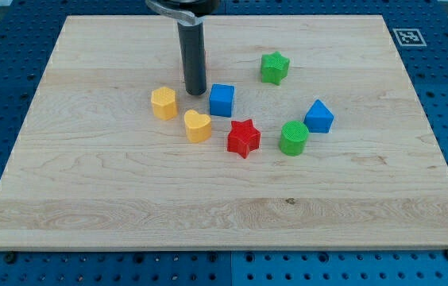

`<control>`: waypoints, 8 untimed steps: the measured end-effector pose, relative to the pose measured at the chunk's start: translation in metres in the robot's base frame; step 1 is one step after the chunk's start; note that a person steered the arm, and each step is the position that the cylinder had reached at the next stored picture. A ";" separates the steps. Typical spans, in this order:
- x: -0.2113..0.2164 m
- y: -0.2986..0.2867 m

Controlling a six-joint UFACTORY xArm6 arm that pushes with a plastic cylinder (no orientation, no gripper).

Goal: Adjust the blue cube below the green star

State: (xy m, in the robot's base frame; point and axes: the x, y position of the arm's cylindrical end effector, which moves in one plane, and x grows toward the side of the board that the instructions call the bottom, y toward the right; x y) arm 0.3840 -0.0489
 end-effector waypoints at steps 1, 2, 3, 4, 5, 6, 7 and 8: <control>0.009 0.000; 0.016 0.000; 0.022 0.000; 0.028 0.005; 0.029 0.017; 0.029 0.033; 0.030 0.038; 0.044 0.038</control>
State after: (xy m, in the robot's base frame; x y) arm 0.4282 -0.0108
